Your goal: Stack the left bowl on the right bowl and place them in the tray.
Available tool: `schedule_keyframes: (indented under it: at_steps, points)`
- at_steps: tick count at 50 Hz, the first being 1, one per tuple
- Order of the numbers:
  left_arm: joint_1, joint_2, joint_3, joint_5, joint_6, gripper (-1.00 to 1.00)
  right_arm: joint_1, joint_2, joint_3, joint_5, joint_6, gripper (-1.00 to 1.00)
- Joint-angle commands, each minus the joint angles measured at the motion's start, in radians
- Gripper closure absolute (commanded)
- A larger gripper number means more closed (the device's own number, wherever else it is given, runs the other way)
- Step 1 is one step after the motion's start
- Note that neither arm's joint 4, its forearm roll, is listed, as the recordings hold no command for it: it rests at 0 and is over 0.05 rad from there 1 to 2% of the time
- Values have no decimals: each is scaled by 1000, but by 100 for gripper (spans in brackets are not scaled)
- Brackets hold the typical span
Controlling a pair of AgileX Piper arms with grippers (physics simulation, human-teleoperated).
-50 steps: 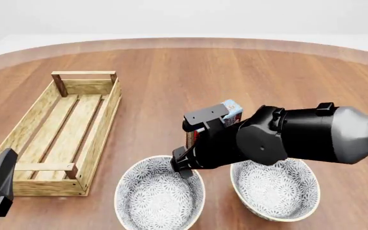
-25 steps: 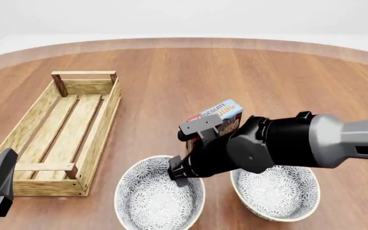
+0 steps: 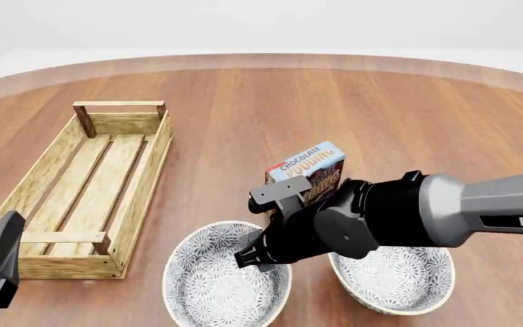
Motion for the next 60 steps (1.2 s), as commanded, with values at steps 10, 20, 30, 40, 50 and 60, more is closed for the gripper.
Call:
schedule_keyframes:
  at_steps: [10, 20, 30, 40, 50, 60]
  points:
    - [0, 0, 0, 0, 0, -100, 14, -41, -33, 46, -28, 100]
    - [0, 0, 0, 0, 0, -100, -15, -102, -104, 119, -91, 100]
    - [0, 0, 0, 0, 0, -100, -69, -211, -175, 215, -178, 100]
    - [0, 0, 0, 0, 0, -100, -107, -336, -145, 238, -174, 100]
    - [0, 0, 0, 0, 0, -100, -160, -492, -82, 260, -160, 100]
    - [0, 0, 0, 0, 0, -100, -269, -706, 17, 307, -149, 100]
